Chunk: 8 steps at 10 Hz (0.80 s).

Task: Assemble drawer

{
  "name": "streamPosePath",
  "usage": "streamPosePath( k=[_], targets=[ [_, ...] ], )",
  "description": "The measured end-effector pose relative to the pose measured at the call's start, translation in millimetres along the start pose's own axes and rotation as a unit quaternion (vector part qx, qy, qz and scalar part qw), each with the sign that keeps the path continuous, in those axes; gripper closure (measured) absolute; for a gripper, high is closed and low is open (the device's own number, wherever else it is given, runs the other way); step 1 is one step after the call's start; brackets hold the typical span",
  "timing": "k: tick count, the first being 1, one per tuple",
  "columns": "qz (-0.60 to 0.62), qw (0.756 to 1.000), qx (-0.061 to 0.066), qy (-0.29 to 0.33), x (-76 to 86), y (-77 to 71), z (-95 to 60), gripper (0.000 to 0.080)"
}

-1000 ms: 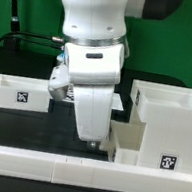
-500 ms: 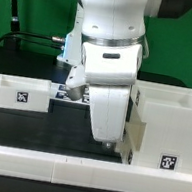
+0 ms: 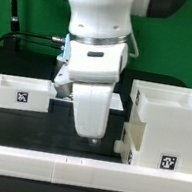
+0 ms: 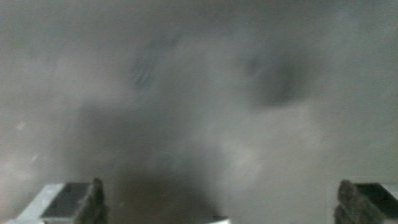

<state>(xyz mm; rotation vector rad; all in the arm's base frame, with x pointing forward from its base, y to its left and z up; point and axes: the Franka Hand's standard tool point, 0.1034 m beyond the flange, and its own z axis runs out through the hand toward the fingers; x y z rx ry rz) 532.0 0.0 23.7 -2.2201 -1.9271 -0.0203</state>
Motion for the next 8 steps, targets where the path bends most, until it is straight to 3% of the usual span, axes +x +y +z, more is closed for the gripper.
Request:
streamPosePath(
  k=[3, 5, 8],
  targets=[
    [0.011, 1.0, 0.006, -0.005, -19.4, -25.0, -6.6, 0.0151],
    [0.022, 1.0, 0.003, -0.009, -36.9, -45.6, -14.5, 0.0151],
    [0.037, 0.999, 0.002, -0.012, -55.4, -64.3, -25.5, 0.0151]
  ],
)
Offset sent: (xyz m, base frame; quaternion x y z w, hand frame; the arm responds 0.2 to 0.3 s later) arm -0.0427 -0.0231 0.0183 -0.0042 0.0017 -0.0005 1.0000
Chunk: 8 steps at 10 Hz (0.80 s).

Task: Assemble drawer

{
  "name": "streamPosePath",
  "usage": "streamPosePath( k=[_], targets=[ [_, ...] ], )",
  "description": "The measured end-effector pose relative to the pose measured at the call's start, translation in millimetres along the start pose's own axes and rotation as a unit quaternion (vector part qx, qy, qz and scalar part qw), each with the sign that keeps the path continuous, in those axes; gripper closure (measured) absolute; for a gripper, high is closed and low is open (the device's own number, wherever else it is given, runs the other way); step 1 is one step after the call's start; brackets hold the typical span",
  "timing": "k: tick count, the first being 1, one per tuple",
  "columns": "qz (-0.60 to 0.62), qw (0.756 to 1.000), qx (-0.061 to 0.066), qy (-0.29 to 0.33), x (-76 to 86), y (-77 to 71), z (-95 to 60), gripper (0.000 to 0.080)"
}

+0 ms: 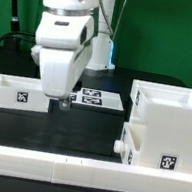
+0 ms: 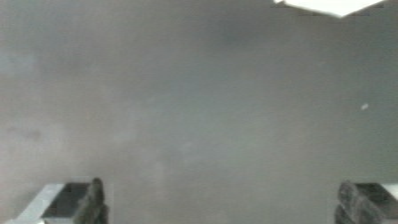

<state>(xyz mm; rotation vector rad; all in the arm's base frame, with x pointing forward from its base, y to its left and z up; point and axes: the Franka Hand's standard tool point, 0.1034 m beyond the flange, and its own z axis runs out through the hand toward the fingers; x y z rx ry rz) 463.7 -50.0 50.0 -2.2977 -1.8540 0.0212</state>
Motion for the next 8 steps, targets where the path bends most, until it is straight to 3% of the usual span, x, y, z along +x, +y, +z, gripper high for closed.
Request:
streamPosePath(
  k=[2, 5, 8],
  targets=[
    [0.017, 1.0, 0.002, 0.001, 1.3, 0.3, 3.0, 0.0151],
    [0.143, 0.99, 0.001, 0.001, -0.9, -0.7, 2.6, 0.0151],
    [0.318, 0.948, -0.027, -0.002, -11.6, -24.3, -2.9, 0.0151]
  ],
)
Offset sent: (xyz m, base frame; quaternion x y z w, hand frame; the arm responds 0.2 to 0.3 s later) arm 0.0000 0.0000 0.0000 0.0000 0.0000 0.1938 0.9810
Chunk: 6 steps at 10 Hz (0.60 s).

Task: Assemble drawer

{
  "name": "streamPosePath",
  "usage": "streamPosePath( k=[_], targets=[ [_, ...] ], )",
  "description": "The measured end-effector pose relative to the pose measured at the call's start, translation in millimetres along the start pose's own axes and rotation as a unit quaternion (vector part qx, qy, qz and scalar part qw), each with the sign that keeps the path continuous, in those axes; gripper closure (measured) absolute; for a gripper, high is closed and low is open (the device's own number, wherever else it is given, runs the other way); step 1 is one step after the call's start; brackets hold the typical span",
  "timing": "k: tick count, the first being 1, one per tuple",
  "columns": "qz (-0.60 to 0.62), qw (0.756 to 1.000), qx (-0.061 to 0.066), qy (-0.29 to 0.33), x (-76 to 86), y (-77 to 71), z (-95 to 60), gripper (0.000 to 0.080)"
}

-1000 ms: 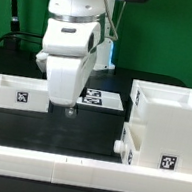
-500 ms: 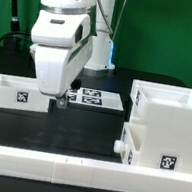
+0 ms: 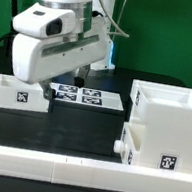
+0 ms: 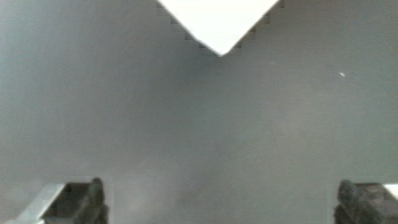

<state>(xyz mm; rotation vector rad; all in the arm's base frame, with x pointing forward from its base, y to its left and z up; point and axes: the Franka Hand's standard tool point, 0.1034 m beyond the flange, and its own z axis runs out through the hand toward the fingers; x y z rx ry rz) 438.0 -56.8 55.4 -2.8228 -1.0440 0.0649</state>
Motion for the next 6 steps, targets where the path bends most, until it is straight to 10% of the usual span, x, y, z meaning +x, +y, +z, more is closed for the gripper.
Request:
streamPosePath(
  k=[6],
  targets=[
    [0.226, 0.974, -0.017, 0.006, -35.4, -13.8, 5.3, 0.0151]
  ],
)
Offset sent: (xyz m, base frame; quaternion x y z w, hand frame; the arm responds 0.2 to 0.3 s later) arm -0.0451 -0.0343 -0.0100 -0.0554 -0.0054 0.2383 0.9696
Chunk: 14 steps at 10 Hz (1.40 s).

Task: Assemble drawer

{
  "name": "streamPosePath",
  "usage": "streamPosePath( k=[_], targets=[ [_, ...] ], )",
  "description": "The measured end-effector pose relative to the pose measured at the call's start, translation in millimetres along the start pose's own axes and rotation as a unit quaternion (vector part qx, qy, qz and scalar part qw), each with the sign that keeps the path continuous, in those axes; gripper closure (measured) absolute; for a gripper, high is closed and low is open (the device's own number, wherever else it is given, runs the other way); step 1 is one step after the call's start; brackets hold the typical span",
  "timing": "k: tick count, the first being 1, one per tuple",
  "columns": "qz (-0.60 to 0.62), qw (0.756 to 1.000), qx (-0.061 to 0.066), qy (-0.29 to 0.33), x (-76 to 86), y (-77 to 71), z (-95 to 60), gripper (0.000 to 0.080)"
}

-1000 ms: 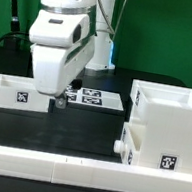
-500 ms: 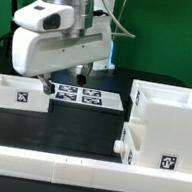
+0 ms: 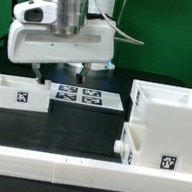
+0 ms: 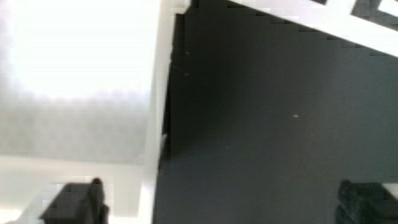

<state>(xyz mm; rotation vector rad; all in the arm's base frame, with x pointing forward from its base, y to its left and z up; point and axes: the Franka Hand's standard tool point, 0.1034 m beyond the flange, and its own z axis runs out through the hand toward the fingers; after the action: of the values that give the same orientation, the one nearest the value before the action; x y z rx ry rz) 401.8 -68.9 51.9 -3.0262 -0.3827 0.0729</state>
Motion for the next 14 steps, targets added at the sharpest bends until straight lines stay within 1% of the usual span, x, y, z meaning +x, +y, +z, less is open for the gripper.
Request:
streamPosePath(
  k=[2, 3, 4, 5, 7, 8, 9, 10, 11, 12, 14],
  targets=[
    [0.068, 0.998, 0.003, 0.001, 0.3, -1.2, 0.3, 0.0151],
    [0.061, 0.998, 0.002, 0.002, -1.0, 0.9, 1.8, 0.0151],
    [0.072, 0.997, -0.004, 0.008, -8.5, 9.9, 9.3, 0.0151],
    [0.069, 0.998, -0.006, 0.007, -15.1, 14.2, 13.5, 0.0151],
    [0.068, 0.998, -0.013, 0.015, -20.0, 12.0, 16.6, 0.0151],
    [0.07, 0.997, -0.016, 0.019, -23.0, 10.2, 20.9, 0.0151],
    [0.071, 0.997, -0.021, 0.026, -25.7, 10.6, 28.1, 0.0151],
    [0.07, 0.996, -0.03, 0.039, -29.1, 10.9, 36.1, 0.0151],
    [0.068, 0.996, -0.034, 0.043, -33.6, 12.2, 42.1, 0.0151],
    [0.066, 0.996, -0.036, 0.044, -35.7, 14.5, 45.2, 0.0151],
    [0.061, 0.997, -0.035, 0.042, -37.7, 16.3, 47.3, 0.0151]
  ],
)
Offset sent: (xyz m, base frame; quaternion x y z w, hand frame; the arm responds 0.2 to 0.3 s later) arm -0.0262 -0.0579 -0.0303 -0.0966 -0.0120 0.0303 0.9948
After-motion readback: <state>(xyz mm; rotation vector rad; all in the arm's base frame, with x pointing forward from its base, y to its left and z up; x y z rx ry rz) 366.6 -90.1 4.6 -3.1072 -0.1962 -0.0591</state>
